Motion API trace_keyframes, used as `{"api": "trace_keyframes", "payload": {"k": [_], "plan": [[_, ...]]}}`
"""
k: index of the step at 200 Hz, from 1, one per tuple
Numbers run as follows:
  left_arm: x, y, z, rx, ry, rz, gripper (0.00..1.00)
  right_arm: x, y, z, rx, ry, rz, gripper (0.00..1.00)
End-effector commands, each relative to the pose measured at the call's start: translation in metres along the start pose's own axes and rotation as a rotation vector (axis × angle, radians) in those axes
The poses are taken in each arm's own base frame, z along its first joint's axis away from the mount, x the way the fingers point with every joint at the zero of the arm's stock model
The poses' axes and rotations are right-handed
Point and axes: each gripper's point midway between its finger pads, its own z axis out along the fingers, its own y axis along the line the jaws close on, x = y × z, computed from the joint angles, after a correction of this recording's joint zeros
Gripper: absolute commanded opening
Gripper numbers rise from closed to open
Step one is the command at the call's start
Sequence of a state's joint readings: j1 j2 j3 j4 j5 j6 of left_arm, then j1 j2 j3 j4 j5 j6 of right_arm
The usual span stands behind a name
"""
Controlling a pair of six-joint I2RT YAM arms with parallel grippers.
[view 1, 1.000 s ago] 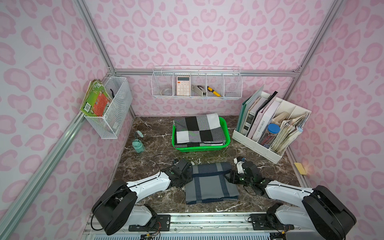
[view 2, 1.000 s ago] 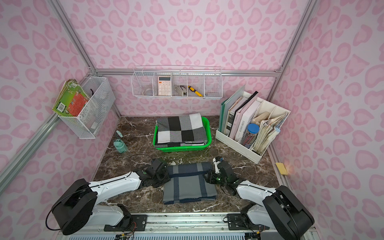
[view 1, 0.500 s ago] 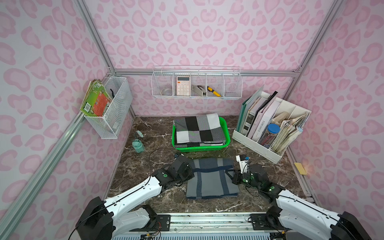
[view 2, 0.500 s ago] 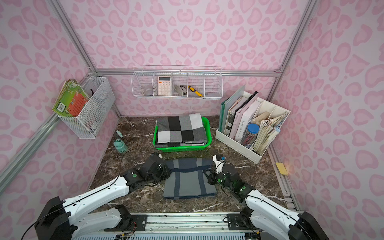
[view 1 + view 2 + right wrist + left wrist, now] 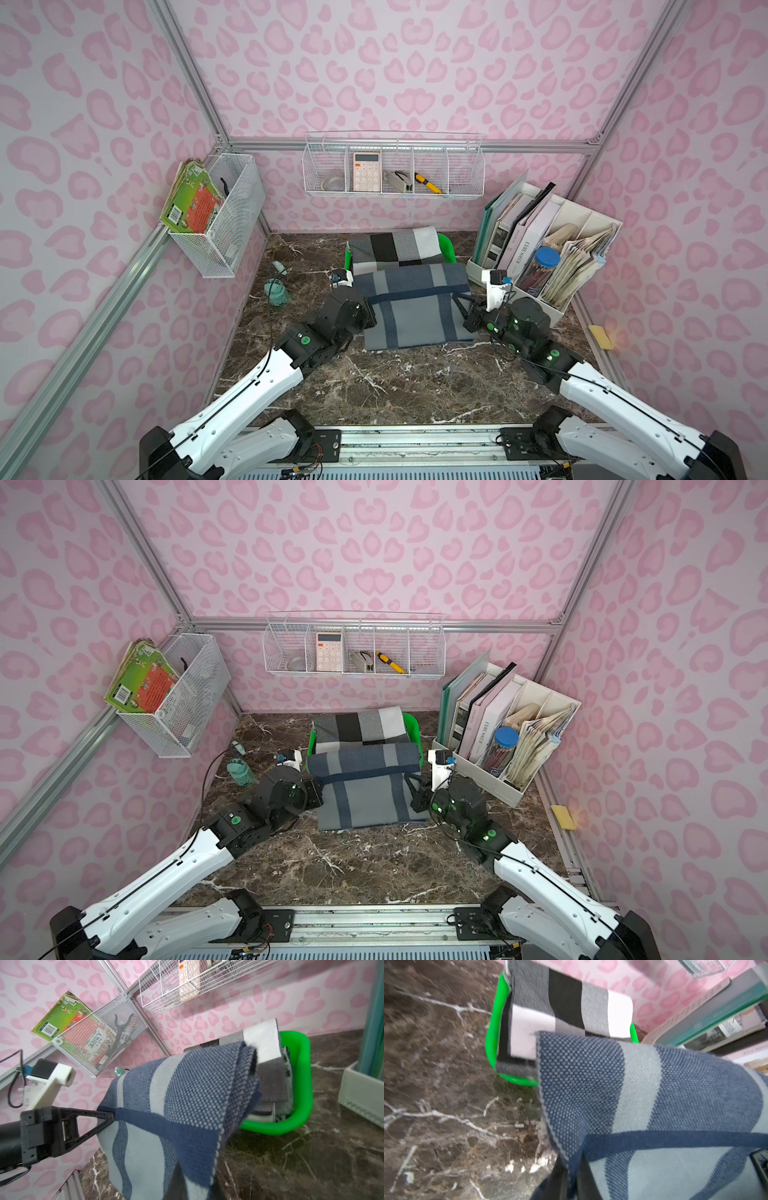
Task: Put the folded scarf in the basket
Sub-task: Pick up the scarf at the center of the board, then place the scarf in the basket.
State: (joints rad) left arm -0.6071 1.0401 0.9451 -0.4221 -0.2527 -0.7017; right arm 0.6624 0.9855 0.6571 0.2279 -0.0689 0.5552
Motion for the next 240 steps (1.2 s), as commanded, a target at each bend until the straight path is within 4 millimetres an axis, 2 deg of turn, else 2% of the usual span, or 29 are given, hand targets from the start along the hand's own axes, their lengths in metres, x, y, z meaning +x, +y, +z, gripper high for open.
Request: {"api": "trace_keyframes", "payload": {"k": [1, 26, 62, 82, 109, 120, 131, 140, 150, 152, 155, 163, 167, 170, 190, 194, 213, 230, 240], "plan": [[-0.031, 0.014, 0.009, -0.045, -0.046, 0.023, 0.0, -0.032, 0.001, 0.024, 0.025, -0.056, -0.077, 0.0], [-0.067, 0.021, 0.029, -0.018, -0.054, -0.048, 0.0, -0.048, -0.011, 0.058, 0.042, -0.043, -0.081, 0.0], [-0.113, 0.022, 0.065, -0.056, -0.076, -0.006, 0.0, -0.056, -0.045, 0.11, 0.05, 0.015, -0.022, 0.0], [-0.125, 0.03, 0.091, -0.058, -0.052, -0.041, 0.0, -0.056, -0.062, 0.134, 0.058, 0.039, -0.015, 0.0], [-0.126, 0.042, 0.125, -0.048, -0.003, -0.083, 0.0, -0.057, -0.086, 0.16, 0.079, 0.055, -0.006, 0.0], [-0.128, 0.051, 0.137, -0.07, 0.001, -0.097, 0.0, -0.055, -0.092, 0.17, 0.07, 0.072, 0.0, 0.13], [-0.132, 0.061, 0.144, -0.097, -0.006, -0.113, 0.24, -0.052, -0.098, 0.179, 0.058, 0.088, 0.006, 0.27], [-0.136, 0.067, 0.15, -0.097, -0.018, -0.116, 0.43, -0.053, -0.1, 0.183, 0.06, 0.087, 0.012, 0.47], [-0.141, 0.066, 0.151, -0.072, -0.029, -0.127, 0.59, -0.055, -0.102, 0.185, 0.062, 0.085, 0.009, 0.65], [-0.151, 0.061, 0.148, -0.055, -0.049, -0.129, 0.62, -0.055, -0.102, 0.185, 0.063, 0.085, 0.009, 0.68], [-0.155, 0.057, 0.147, -0.039, -0.056, -0.13, 0.66, -0.056, -0.102, 0.184, 0.064, 0.083, 0.009, 0.73], [-0.159, 0.047, 0.146, 0.019, -0.057, -0.118, 0.72, -0.057, -0.101, 0.182, 0.068, 0.081, 0.01, 0.77], [-0.16, 0.041, 0.144, 0.047, -0.057, -0.117, 0.95, -0.058, -0.101, 0.18, 0.069, 0.08, 0.011, 0.79], [-0.159, 0.037, 0.144, 0.072, -0.052, -0.121, 0.99, -0.058, -0.1, 0.179, 0.071, 0.077, 0.012, 0.8], [-0.161, 0.015, 0.13, 0.182, -0.042, -0.143, 0.99, -0.065, -0.094, 0.159, 0.083, 0.052, 0.019, 0.82], [-0.151, 0.018, 0.131, 0.178, -0.021, -0.155, 1.0, -0.067, -0.092, 0.154, 0.082, 0.047, 0.019, 0.83], [-0.143, 0.007, 0.112, 0.226, -0.027, -0.159, 0.99, -0.075, -0.08, 0.125, 0.081, 0.01, 0.01, 0.83], [-0.128, -0.004, 0.093, 0.246, -0.015, -0.143, 0.99, -0.072, -0.075, 0.1, 0.094, -0.001, 0.006, 0.83], [-0.117, -0.008, 0.083, 0.245, 0.0, -0.132, 0.99, -0.067, -0.079, 0.086, 0.13, 0.001, 0.008, 0.83]]}}
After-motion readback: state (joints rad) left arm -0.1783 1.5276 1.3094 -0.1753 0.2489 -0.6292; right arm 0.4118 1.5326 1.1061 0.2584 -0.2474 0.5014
